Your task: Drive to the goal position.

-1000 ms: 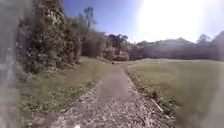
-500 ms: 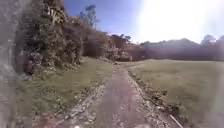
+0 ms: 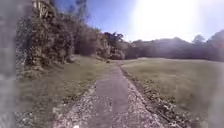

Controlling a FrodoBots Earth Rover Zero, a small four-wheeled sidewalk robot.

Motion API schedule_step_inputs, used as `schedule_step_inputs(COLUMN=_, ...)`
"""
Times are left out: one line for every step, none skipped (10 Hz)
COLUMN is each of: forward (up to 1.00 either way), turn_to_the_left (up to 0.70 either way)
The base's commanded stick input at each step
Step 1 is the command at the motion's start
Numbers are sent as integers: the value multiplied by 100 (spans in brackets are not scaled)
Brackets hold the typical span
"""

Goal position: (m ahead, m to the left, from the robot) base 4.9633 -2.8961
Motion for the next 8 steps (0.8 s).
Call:
schedule_step_inputs(forward=100, turn_to_the_left=2)
schedule_step_inputs(forward=100, turn_to_the_left=0)
schedule_step_inputs(forward=100, turn_to_the_left=4)
schedule_step_inputs(forward=100, turn_to_the_left=5)
schedule_step_inputs(forward=100, turn_to_the_left=2)
schedule_step_inputs(forward=100, turn_to_the_left=1)
schedule_step_inputs(forward=100, turn_to_the_left=3)
schedule_step_inputs(forward=100, turn_to_the_left=-24)
